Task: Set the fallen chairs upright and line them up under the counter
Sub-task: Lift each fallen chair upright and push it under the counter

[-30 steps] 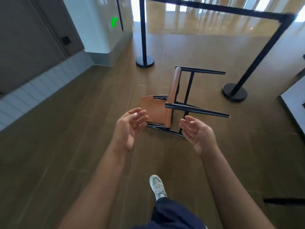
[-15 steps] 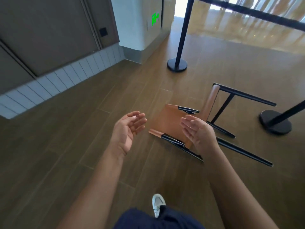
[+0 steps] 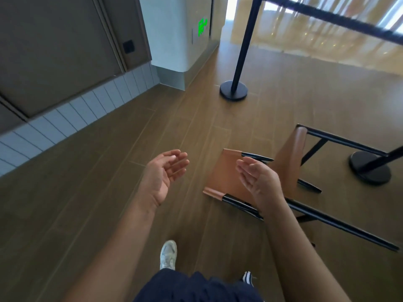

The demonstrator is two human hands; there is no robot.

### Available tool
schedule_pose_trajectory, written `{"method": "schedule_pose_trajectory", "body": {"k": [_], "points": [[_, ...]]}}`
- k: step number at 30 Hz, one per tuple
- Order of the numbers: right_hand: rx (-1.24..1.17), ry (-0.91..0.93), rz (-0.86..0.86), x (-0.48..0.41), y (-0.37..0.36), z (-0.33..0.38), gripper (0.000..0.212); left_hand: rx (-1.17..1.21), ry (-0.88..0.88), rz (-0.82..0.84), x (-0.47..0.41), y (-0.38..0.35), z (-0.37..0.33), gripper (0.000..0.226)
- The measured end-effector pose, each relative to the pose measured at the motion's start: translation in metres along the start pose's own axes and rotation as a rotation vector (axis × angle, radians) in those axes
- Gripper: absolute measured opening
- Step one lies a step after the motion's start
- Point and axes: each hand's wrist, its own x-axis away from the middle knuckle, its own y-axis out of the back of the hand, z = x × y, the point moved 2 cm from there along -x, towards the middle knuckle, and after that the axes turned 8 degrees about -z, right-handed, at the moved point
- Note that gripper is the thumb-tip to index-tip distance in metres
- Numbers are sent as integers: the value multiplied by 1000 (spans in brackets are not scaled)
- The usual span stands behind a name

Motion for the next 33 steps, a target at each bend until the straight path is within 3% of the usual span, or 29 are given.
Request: {"method": "schedule_pose_trajectory", "body": {"k": [7,13,33], "points": [[-84,-11,-109,-31,-66,-6,28,-111,34,114,-87,-1,-65,22],[-78,-13,-123,-63,-96,6,30,-178,112,165,-158,-29,-81,23],[-303,-74,-383,-282,-135,103,28,-481,263,338,-382,-225,-82,23]]}}
